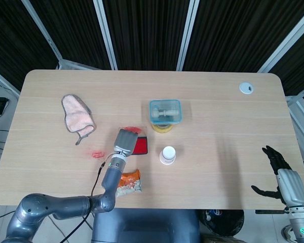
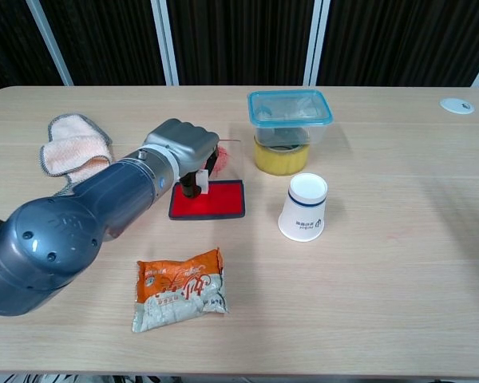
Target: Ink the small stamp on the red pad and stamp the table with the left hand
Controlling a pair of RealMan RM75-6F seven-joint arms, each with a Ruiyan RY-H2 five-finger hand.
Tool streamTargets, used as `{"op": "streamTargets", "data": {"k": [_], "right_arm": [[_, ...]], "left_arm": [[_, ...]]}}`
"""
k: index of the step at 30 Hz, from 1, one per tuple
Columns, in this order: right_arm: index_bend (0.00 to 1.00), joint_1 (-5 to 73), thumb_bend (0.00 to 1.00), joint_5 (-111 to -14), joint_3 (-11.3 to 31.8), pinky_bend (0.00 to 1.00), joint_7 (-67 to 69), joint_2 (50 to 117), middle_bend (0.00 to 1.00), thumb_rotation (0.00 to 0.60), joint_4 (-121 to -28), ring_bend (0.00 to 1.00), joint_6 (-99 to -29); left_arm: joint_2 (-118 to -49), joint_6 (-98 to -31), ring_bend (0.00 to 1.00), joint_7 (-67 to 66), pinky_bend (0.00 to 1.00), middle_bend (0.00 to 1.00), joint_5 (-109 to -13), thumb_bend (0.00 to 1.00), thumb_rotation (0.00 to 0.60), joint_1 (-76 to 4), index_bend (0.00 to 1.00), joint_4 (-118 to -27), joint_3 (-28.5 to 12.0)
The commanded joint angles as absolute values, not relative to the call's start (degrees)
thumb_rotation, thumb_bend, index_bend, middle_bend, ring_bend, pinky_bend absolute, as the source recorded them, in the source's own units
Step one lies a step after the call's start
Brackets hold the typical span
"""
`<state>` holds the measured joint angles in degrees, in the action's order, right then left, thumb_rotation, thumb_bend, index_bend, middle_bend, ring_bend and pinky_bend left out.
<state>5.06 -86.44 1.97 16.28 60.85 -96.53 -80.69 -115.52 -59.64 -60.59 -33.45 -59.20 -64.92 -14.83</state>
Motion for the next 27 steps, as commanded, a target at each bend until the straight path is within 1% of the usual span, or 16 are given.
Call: {"op": "streamTargets", "data": {"k": [1, 16, 27], "right_arm": [[0.00, 5.06, 0.17, -86.44, 1.98, 0.18, 16.27, 60.85, 0.00, 0.600, -96.55, 0.00, -80.70], [0.00, 5.02, 0.17, -86.53, 1.96, 0.18, 16.04, 60.89, 0.00, 0.600, -96.61, 0.00, -80.84], [0.00, 5.05, 0.17, -86.45, 1.96, 0.18, 16.13, 60.84, 0.00, 0.600, -96.65, 0.00, -80.72]], "left_arm": [[-115.48, -59.70, 0.59, -60.52, 0.65, 0.77, -33.57, 0.49, 0.600, -59.17, 0.75, -64.99, -14.90], [-113.80, -61.36, 0.59, -60.93, 0.65, 0.77, -34.19, 0.49, 0.600, -59.51, 0.75, -68.38, -16.15], [-114.28, -61.02, 0.59, -61.14, 0.65, 0.77, -33.61, 0.50, 0.600, -59.45, 0.75, -67.70, -15.49]]}}
